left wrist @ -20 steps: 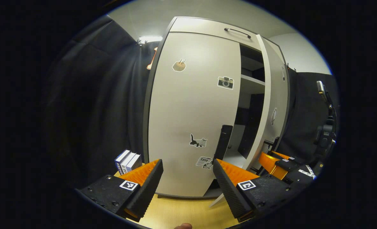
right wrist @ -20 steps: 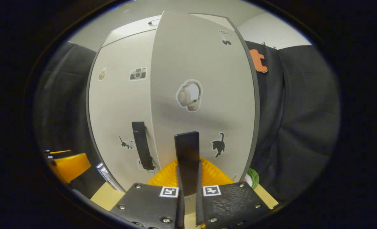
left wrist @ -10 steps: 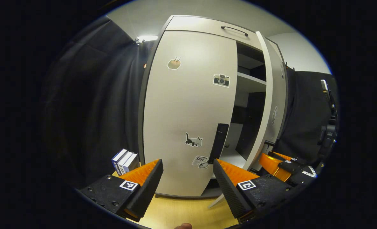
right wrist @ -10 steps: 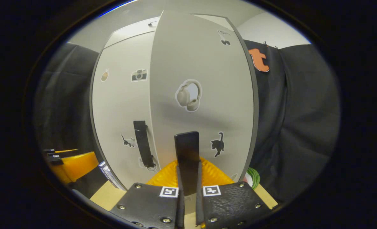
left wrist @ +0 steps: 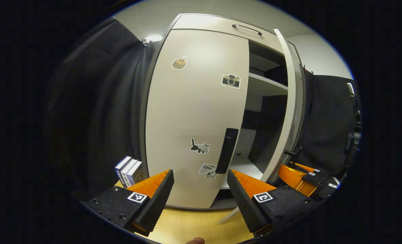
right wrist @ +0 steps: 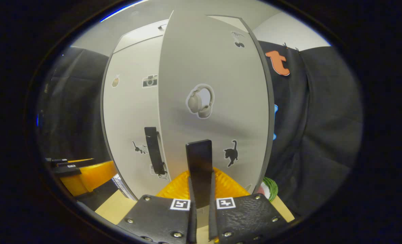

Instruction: Open the right door of the double-door shoe cabinet with the right hand, and open the left door with the left hand.

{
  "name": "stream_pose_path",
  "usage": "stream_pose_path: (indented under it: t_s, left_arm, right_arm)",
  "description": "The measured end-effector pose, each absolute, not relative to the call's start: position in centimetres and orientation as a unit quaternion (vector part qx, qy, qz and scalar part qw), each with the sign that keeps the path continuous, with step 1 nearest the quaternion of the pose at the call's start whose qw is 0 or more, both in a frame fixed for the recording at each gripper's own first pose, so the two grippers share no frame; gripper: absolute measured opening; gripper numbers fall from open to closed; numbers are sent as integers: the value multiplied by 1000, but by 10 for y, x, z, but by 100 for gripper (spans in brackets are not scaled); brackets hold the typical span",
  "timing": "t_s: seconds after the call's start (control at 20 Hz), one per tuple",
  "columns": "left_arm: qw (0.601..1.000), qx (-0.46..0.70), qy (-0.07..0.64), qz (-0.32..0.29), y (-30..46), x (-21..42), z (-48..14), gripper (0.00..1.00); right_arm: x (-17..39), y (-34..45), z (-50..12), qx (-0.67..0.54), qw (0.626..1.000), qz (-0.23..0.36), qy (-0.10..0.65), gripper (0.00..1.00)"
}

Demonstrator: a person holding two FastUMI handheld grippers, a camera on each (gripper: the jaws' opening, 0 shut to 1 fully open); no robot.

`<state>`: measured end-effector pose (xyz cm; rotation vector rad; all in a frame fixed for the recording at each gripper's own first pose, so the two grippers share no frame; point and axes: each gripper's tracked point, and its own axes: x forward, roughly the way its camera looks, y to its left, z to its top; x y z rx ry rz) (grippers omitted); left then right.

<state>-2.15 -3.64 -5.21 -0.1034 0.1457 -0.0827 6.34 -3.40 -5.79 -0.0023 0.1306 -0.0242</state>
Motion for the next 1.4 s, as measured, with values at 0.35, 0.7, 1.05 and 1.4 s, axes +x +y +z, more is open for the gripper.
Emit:
stream_pose_path:
  t_s: [0.35,0.7,1.05,1.4]
  left_arm:
    - [994,-47,79,-50,-48,-22,-56,98]
    - [993,-47,89,-66,-66,-25,-62,98]
    - [991,-45,95,-85,-89,-31,-67,98]
    - [989,-37,103,-98,-105,-36,-74,98]
  right_arm:
    - [55,-42,-57,-1,997,24,68,14]
    - [43,-59,-58,-1,997,44,67,13]
    - [30,-85,-53,-20,996,66,62,13]
    - [29,-116,-54,-13,995,84,56,12]
